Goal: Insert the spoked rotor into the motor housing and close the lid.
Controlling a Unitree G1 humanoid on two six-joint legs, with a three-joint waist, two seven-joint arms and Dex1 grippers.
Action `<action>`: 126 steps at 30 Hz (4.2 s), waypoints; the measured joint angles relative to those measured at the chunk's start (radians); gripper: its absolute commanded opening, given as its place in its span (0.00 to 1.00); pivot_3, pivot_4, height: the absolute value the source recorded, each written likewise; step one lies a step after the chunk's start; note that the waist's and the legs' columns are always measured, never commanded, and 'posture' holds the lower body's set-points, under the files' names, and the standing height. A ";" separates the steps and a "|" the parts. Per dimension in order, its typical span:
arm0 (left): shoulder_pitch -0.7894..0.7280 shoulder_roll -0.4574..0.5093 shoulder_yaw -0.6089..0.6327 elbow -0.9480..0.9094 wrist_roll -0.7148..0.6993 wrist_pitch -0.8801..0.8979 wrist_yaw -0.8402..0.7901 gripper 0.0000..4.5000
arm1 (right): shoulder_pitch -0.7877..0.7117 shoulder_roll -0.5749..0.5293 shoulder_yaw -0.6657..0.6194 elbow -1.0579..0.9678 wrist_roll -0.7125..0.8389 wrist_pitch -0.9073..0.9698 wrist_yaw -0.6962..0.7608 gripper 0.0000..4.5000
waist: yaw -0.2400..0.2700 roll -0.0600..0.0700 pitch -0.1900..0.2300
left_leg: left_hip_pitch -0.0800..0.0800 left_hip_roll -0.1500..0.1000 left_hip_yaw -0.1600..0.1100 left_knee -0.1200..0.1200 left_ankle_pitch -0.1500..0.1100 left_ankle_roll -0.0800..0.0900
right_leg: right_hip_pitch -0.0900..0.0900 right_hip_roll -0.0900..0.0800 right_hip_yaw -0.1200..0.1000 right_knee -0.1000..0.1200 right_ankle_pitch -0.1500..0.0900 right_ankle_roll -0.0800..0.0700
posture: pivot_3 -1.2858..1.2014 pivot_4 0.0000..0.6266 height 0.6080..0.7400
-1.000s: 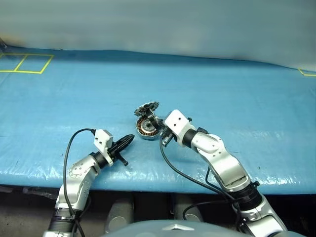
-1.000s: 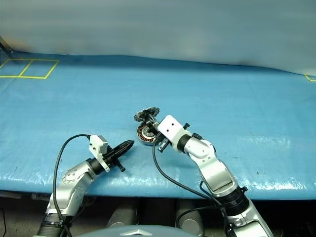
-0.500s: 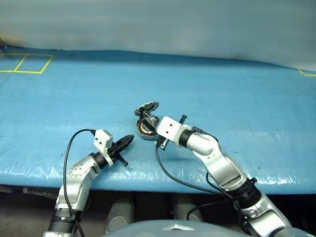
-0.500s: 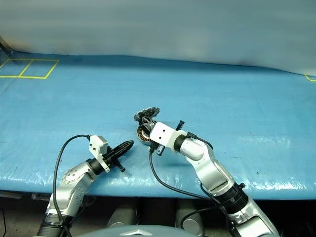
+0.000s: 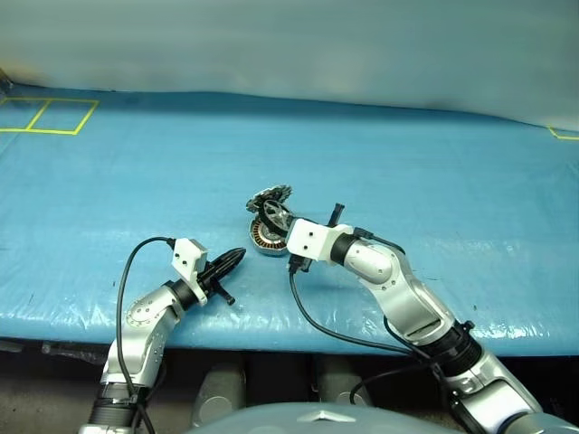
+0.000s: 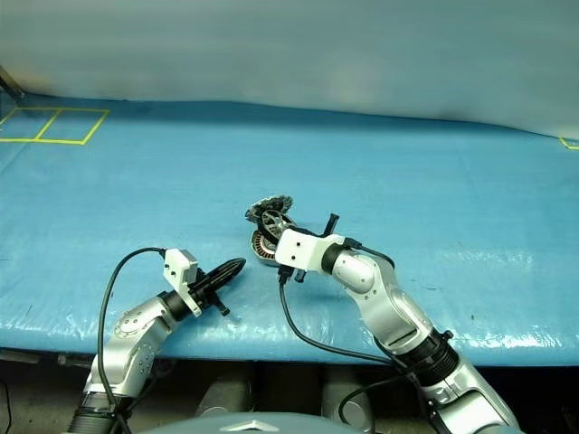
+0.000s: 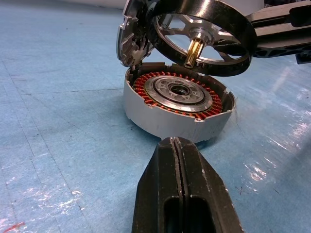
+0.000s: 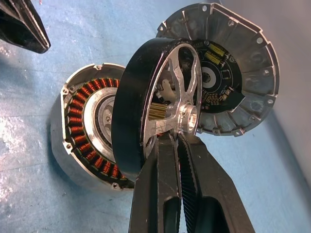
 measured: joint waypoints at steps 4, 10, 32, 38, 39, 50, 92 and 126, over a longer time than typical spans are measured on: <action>-0.005 0.000 0.000 0.007 0.001 0.000 -0.001 0.00 | 0.000 0.001 0.000 0.005 -0.014 -0.011 0.016 0.00 | 0.000 0.000 0.000 | 0.000 0.000 0.000 0.000 0.000 0.000 | 0.000 0.000 0.000 0.000 0.000 0.000 | 0.52 0.24 1.00; -0.004 0.000 -0.001 0.007 0.001 0.000 -0.003 0.00 | 0.001 0.008 0.001 0.031 -0.036 -0.041 0.023 0.00 | 0.000 0.000 0.000 | 0.000 0.000 0.000 0.000 0.000 0.000 | 0.000 0.000 0.000 0.000 0.000 0.000 | 0.52 0.24 1.00; 0.010 -0.008 -0.001 0.007 0.002 0.000 0.004 0.00 | -0.002 0.024 -0.001 0.071 -0.091 -0.103 0.040 0.00 | 0.000 0.000 0.000 | 0.001 0.000 0.000 0.000 0.000 0.000 | 0.001 0.000 0.000 0.000 0.000 0.000 | 0.52 0.24 1.00; 0.010 -0.010 -0.001 0.007 0.003 -0.001 0.007 0.00 | -0.001 0.024 0.002 0.092 -0.116 -0.108 0.042 0.23 | 0.000 0.000 0.000 | 0.001 0.000 0.000 0.000 0.000 0.000 | 0.001 0.000 0.000 0.000 0.000 0.000 | 0.52 0.24 1.00; 0.010 -0.010 -0.001 0.007 0.003 -0.001 0.007 0.00 | -0.001 0.025 0.002 0.093 -0.122 -0.109 0.042 0.23 | 0.000 0.000 0.000 | 0.001 0.000 0.000 0.000 0.000 0.000 | 0.001 0.000 0.000 0.000 0.000 0.000 | 0.52 0.24 1.00; 0.009 -0.014 -0.006 0.007 0.008 -0.002 0.007 0.00 | 0.007 0.069 -0.013 0.088 -0.104 -0.103 0.040 0.23 | 0.000 0.000 0.000 | 0.001 0.000 0.000 0.000 0.000 0.000 | 0.001 0.000 0.000 0.000 0.000 0.000 | 0.52 0.24 1.00; -0.833 -0.019 0.059 0.616 0.008 0.126 0.016 0.00 | 0.163 0.085 -0.267 -0.010 0.031 0.159 -0.104 0.01 | 0.006 -0.002 0.001 | 0.000 -0.002 -0.001 0.002 0.001 -0.001 | 0.003 0.000 0.000 -0.001 0.004 0.007 | 0.52 0.24 1.00; -0.689 0.045 -0.161 0.463 0.151 0.296 -0.384 0.00 | 0.191 0.261 -0.318 -0.059 0.331 0.114 -0.041 0.01 | -0.017 -0.001 0.000 | 0.005 -0.001 -0.002 0.002 0.001 0.000 | 0.006 0.000 0.000 0.003 0.000 0.004 | 0.52 0.24 1.00</action>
